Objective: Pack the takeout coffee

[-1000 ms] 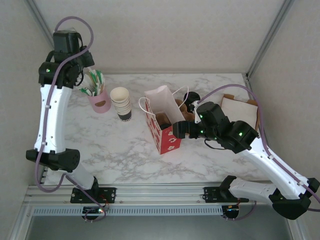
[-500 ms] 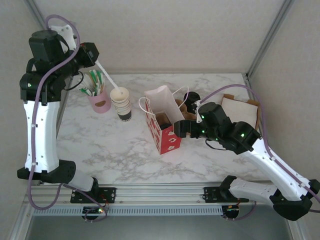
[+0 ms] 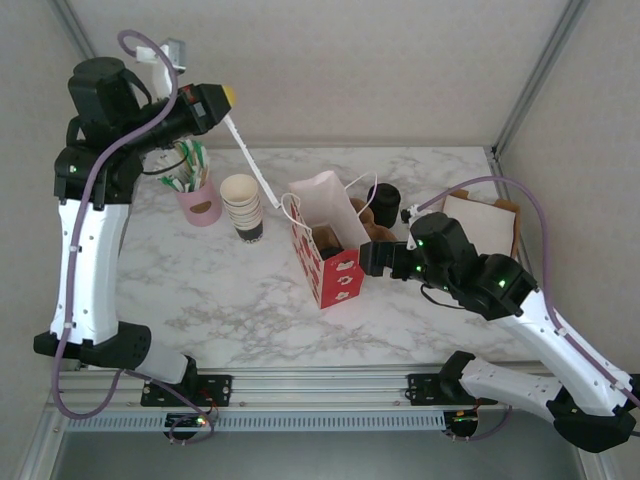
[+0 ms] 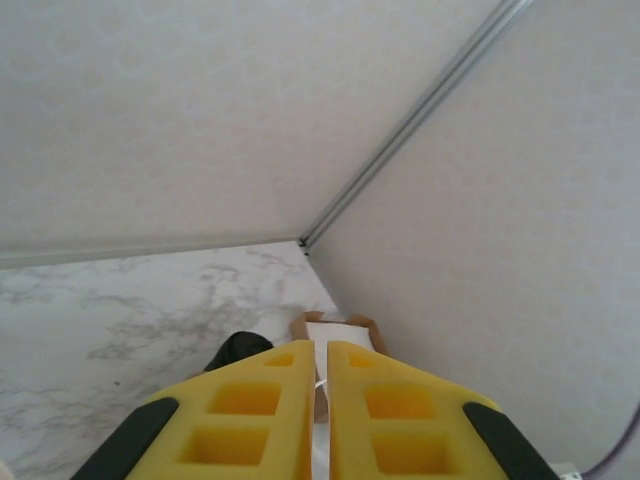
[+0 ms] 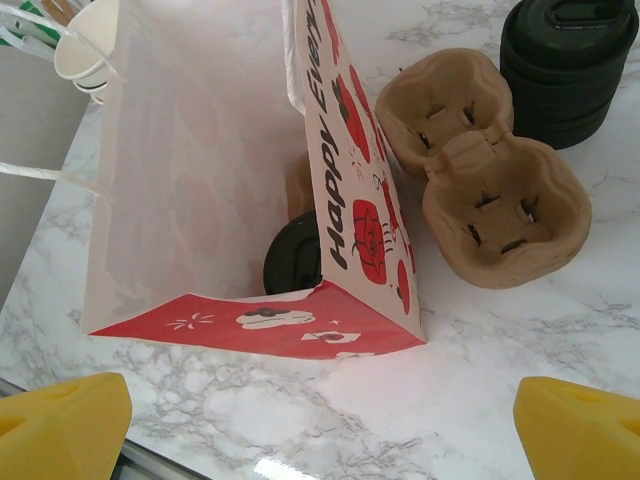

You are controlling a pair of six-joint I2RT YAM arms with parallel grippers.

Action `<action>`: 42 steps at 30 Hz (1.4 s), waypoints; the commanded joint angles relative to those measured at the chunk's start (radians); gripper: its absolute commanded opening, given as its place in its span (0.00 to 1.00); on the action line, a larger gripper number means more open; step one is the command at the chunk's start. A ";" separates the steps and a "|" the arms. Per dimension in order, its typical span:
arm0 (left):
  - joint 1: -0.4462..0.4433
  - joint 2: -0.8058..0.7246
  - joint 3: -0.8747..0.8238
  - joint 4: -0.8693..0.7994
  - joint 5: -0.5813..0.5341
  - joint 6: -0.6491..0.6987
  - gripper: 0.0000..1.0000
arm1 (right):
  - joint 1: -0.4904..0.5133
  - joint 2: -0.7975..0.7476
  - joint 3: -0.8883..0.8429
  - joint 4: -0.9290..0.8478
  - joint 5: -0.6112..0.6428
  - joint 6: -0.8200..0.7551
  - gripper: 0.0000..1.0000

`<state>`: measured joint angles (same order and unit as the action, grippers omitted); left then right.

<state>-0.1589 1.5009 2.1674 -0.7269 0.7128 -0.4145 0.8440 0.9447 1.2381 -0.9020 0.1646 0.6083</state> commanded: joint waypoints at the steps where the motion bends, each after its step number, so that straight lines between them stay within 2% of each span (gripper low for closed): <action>1: -0.024 0.030 0.027 0.068 0.027 -0.032 0.13 | -0.005 -0.023 -0.012 -0.006 0.034 0.025 0.99; 5: -0.039 0.064 0.076 0.081 0.009 -0.039 0.12 | -0.005 -0.032 -0.015 -0.012 0.036 0.028 0.99; 9: -0.039 0.113 0.215 0.001 -0.049 -0.008 0.12 | -0.005 -0.039 -0.019 -0.016 0.038 0.031 0.99; 12: -0.029 0.101 0.252 -0.030 -0.138 0.032 0.15 | -0.005 -0.046 -0.021 -0.020 0.042 0.031 0.99; 16: -0.014 0.075 0.272 -0.040 -0.265 0.074 0.13 | -0.005 -0.052 -0.025 -0.025 0.047 0.029 0.99; 21: -0.027 0.067 0.195 0.126 -0.156 0.004 0.11 | -0.005 -0.051 -0.031 -0.021 0.051 0.028 0.99; 25: -0.094 0.104 0.173 0.184 -0.144 -0.009 0.10 | -0.005 -0.058 -0.044 -0.018 0.054 0.034 0.99; 32: -0.277 0.161 0.117 0.176 -0.263 0.090 0.09 | -0.006 -0.073 -0.056 -0.025 0.066 0.036 0.99; 40: -0.468 0.250 0.046 0.100 -0.564 0.278 0.05 | -0.005 -0.074 -0.071 -0.023 0.072 0.032 0.99; 42: -0.500 0.261 0.003 0.106 -0.596 0.317 0.05 | -0.005 -0.077 -0.077 -0.022 0.073 0.031 0.99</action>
<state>-0.6285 1.7470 2.2070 -0.6052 0.2398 -0.1967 0.8440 0.8791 1.1767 -0.9207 0.2134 0.6331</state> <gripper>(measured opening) 0.067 0.988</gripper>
